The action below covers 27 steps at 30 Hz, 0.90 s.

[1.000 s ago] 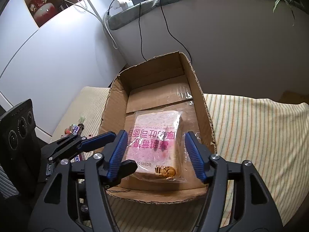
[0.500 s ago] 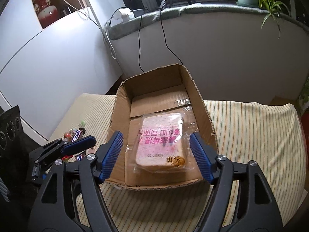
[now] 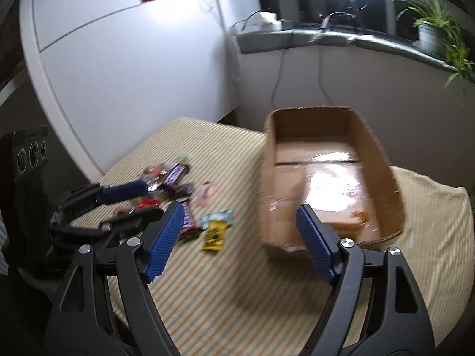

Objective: Organize snacks
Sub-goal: 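Move the right gripper to the Snickers bar while the left gripper approaches the red-wrapped chocolate pack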

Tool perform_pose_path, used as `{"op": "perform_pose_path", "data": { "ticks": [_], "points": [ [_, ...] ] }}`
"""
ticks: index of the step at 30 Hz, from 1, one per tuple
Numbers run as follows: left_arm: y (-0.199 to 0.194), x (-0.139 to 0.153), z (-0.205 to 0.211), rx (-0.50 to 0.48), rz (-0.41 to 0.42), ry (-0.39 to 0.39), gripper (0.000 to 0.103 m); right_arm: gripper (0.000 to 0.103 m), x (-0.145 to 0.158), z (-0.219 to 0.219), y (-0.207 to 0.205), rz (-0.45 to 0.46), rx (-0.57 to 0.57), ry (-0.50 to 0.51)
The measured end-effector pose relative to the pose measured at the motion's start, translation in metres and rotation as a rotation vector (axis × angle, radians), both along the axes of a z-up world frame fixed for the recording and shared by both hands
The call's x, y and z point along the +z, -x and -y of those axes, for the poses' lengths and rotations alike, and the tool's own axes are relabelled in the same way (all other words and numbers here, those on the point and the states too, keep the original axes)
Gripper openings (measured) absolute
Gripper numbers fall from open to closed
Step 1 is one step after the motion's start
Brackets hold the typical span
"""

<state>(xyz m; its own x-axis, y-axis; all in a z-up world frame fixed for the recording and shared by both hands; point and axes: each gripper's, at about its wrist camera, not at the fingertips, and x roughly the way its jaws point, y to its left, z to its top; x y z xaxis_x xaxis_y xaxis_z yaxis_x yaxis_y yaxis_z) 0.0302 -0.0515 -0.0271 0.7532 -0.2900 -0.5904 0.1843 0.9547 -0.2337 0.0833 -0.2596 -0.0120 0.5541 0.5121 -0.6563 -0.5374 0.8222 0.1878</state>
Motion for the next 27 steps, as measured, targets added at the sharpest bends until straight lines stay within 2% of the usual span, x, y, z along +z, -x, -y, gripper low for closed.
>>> {"op": "perform_pose_path", "data": {
  "ticks": [7,13,19,24,27],
  "points": [
    [0.029,-0.018,-0.041,0.102,-0.058,0.002,0.062,0.080,-0.016,-0.026,0.017,-0.044,0.060,-0.019],
    [0.040,-0.041,-0.060,0.164,-0.118,0.016,0.065,0.080,-0.032,-0.059,0.026,-0.061,0.132,0.023],
    [0.034,-0.053,-0.072,0.206,-0.143,0.013,0.069,0.070,-0.043,-0.088,0.016,-0.072,0.172,0.072],
    [0.022,-0.063,-0.073,0.225,-0.169,0.003,0.071,0.056,-0.059,-0.107,0.000,-0.097,0.177,0.132],
    [0.016,-0.069,-0.072,0.240,-0.184,-0.018,0.075,0.056,-0.069,-0.113,-0.010,-0.118,0.174,0.160]
  ]
}}
